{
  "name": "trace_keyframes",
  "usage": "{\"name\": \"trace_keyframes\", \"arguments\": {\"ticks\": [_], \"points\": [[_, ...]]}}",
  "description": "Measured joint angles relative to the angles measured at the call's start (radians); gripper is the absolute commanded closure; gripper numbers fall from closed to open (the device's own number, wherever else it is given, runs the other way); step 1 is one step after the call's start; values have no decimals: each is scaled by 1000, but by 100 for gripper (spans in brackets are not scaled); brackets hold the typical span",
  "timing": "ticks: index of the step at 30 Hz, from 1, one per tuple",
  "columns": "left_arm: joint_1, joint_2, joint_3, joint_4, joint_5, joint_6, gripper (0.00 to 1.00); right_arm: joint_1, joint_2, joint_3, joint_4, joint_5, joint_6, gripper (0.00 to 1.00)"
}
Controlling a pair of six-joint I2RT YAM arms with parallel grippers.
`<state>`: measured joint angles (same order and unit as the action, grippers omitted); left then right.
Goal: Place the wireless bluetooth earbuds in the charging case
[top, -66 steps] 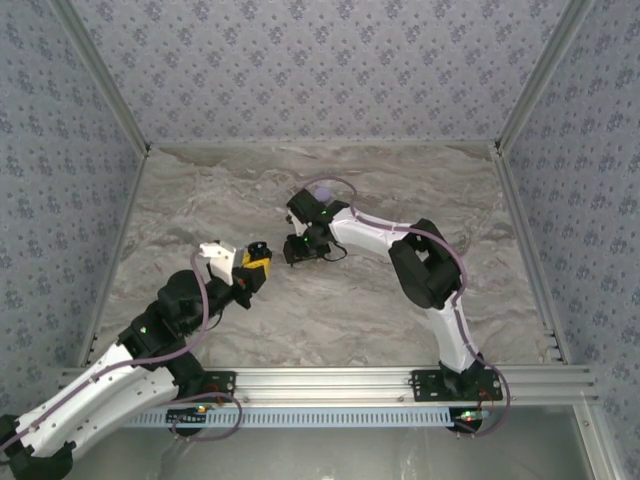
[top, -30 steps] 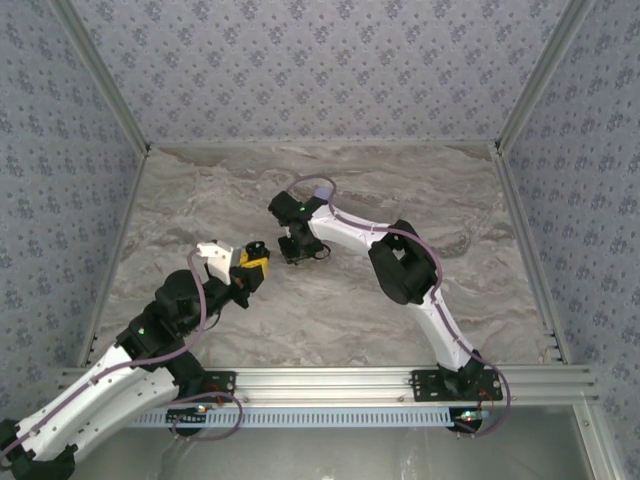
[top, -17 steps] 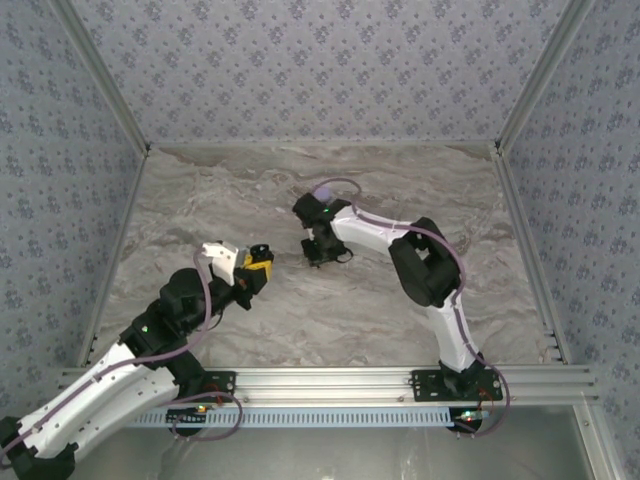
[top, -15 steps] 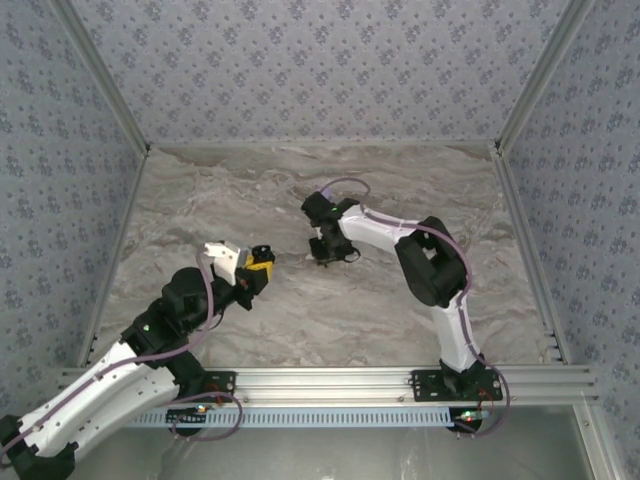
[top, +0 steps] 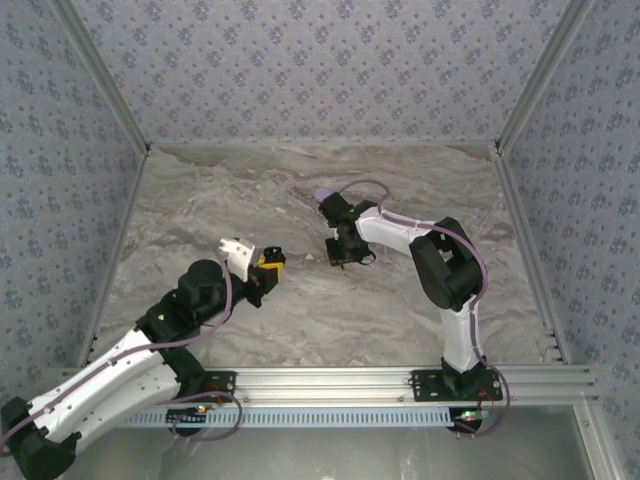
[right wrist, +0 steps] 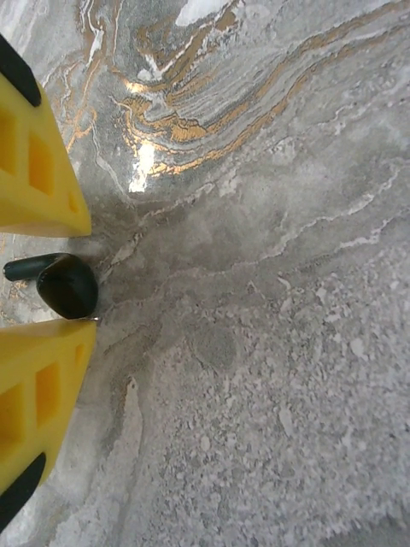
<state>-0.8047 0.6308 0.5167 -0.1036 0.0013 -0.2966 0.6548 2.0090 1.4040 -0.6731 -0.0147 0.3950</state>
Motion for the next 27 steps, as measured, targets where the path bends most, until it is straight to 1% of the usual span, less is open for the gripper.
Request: {"name": "trace_keyframes", "arguments": {"ticks": [7,20,27], "points": [[0,16,0,4,10,0,83,-1,11,27,-21,1,-11,62],[0,19,0,4,10,0,83,-1,40,64,-53,1,-26,63],[0,19,0,4,10,0,83,-1,42,65,-56,2,-29,68]]}}
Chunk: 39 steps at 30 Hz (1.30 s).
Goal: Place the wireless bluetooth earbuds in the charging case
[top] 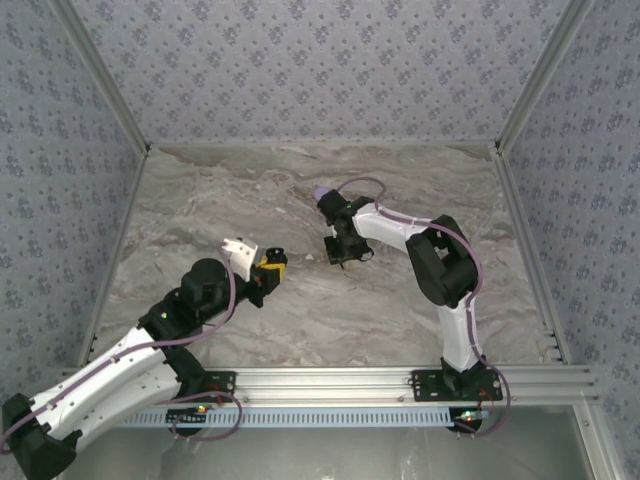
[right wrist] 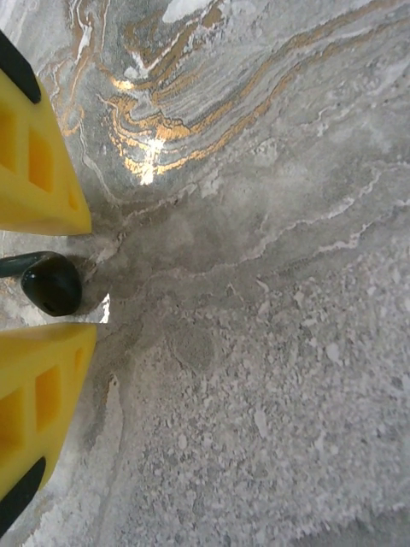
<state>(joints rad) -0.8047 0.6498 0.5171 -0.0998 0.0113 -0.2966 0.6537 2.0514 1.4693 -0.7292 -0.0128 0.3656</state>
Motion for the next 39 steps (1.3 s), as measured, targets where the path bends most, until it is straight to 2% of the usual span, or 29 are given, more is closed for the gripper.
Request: {"name": "trace_keyframes", "arguments": {"ticks": [9,23,29,39], "points": [[0,0,0,0,0,0,83,0,10,12,-16,18,0,75],[0,22,0,0,0,-8,84,-2,11,17,-23,14,12,78],[16,75,-2,32,8,-50,84,-27,-23,-39,35,-37,20,78],[71,137,-82,186,90,-124,84,-80,-87,-148,156,-148,50,78]]}}
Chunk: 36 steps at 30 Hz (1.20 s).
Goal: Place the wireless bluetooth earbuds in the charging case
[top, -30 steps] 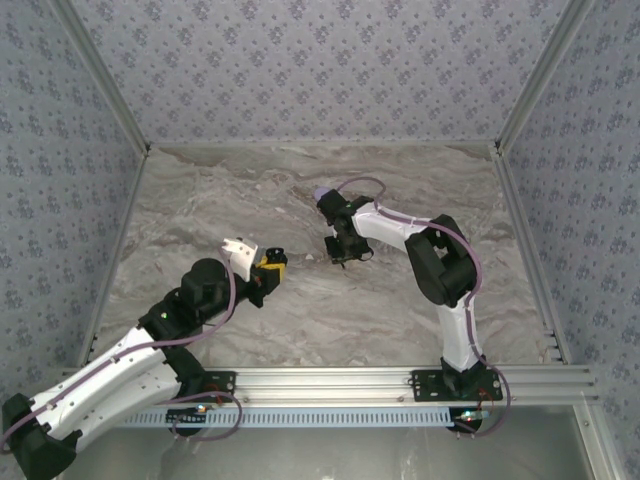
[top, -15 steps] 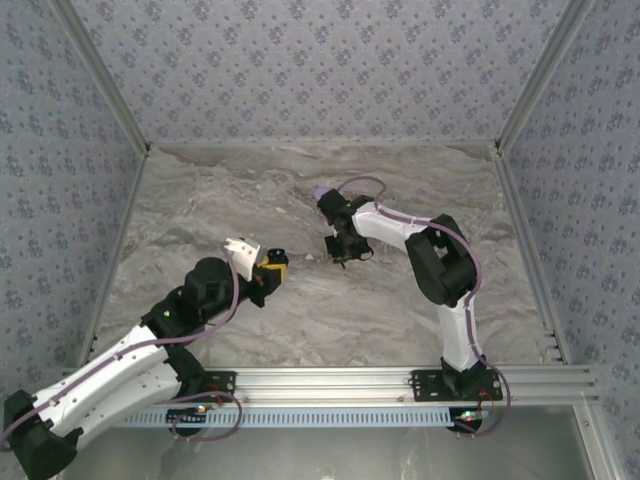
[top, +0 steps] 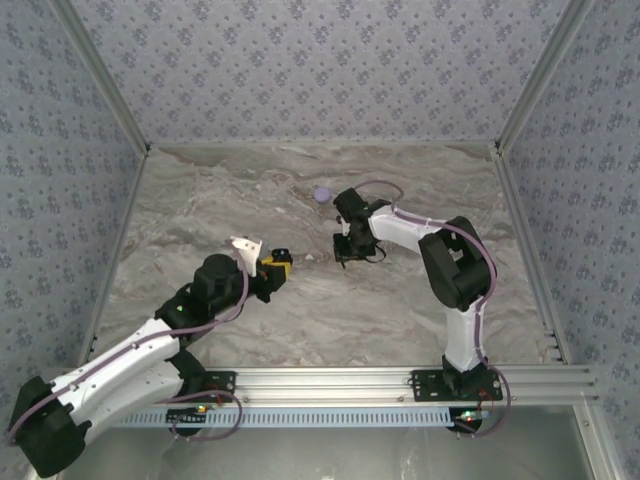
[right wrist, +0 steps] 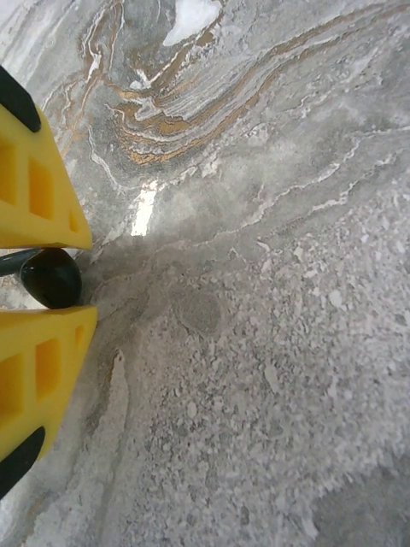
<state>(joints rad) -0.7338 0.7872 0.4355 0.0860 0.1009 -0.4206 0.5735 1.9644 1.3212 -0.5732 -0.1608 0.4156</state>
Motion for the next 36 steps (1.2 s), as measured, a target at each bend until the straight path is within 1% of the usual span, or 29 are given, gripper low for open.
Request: {"name": "trace_keyframes", "arguments": {"ticks": [6,11,18,27,36], "points": [[12,42,-62,139,42,-19,84,-26,-48,-65,51,-48,20,79],[12,74,-117,260,49,-16,84,-48,-95,-103,104,-95,34,78],[12,146,-162,422,51,30,85,-58,-183,-142,168,-145,41,78],[14,222,-171,557,48,88,85,-59,-304,-165,222,-208,45,77],[14,346,-171,708,42,79,85,-60,-432,-165,285,-274,64,75]]}}
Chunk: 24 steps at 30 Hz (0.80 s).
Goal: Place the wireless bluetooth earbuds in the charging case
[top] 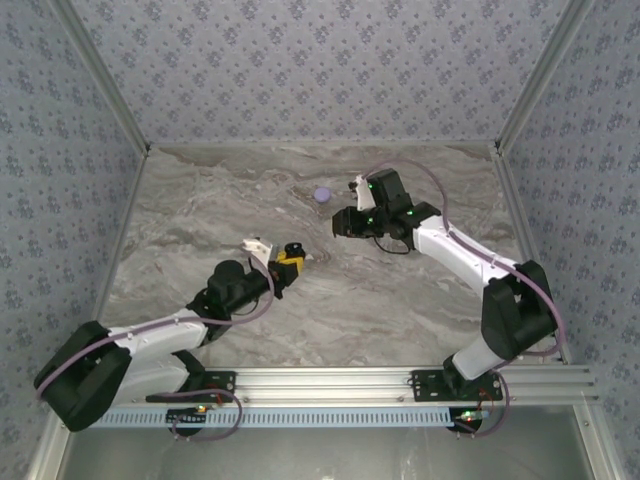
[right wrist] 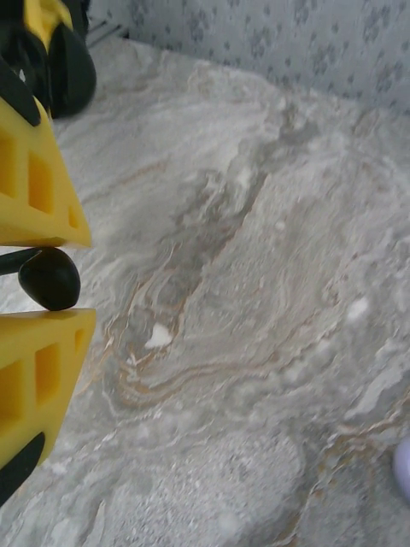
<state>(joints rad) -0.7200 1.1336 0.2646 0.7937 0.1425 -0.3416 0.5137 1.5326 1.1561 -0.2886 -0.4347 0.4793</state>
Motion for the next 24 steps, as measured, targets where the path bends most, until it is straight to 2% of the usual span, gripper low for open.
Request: {"name": "trace_keyframes", "arguments": {"ticks": [9,24], "points": [[-2,85,11,127,0,-35,85,28,-50,23,46,-34,3,75],[-36,145,87,189,-16,-72,85,111,-52,100,78,-59,-12,74]]}}
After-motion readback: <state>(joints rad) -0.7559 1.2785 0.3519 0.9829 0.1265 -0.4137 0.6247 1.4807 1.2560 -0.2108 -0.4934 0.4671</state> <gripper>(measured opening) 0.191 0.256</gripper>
